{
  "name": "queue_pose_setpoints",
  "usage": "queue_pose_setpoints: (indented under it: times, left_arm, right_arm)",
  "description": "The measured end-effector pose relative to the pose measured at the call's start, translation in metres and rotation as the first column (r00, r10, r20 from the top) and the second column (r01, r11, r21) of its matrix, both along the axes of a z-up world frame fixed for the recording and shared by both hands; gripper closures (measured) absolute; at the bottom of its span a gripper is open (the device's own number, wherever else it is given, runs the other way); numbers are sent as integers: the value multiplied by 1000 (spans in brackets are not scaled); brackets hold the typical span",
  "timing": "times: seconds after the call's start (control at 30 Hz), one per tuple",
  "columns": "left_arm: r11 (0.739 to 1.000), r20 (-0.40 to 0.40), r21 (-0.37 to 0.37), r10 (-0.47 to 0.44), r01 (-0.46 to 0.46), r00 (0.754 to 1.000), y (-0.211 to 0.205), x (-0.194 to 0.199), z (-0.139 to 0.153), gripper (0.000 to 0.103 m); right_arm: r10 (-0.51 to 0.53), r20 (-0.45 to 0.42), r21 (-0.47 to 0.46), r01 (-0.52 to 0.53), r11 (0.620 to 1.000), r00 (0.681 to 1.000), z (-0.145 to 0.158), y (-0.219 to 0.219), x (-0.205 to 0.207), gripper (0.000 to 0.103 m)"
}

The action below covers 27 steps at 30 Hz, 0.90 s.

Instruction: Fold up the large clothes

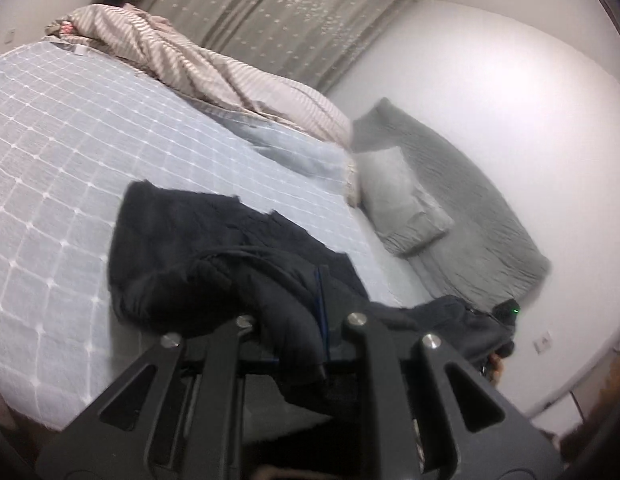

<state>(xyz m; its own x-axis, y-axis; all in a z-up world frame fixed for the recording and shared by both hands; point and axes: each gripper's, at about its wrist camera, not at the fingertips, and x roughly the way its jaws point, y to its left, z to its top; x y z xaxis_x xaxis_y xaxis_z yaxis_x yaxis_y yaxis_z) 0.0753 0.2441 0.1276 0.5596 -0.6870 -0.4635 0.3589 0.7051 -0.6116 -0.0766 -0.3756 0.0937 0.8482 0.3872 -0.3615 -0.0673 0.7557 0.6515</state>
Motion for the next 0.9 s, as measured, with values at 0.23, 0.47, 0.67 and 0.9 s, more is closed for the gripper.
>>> queue_pose_setpoints:
  times: [0.23,0.47,0.67,0.9]
  left_arm:
    - [963,-32,230,152,-141,988,-43,93,-46,87]
    - [939,-133,310,202,-153,970,-69,172,-117,86]
    - [911,-142,392,197,-128,970,-90,193,-174,81]
    - [886,-114,454,158,-90,981,-93,173,-152,63]
  right_arm:
    - [-67,-140,-64,59,996,988,-30,-3,107,93]
    - [-100,-326,-74,80,994,940,-107,-12,190,93]
    - [-86,-419,-74,61,995,904,-172,-15,222,89]
    - [-55,-409,-161,-13,987,911,-154,-8,206,72]
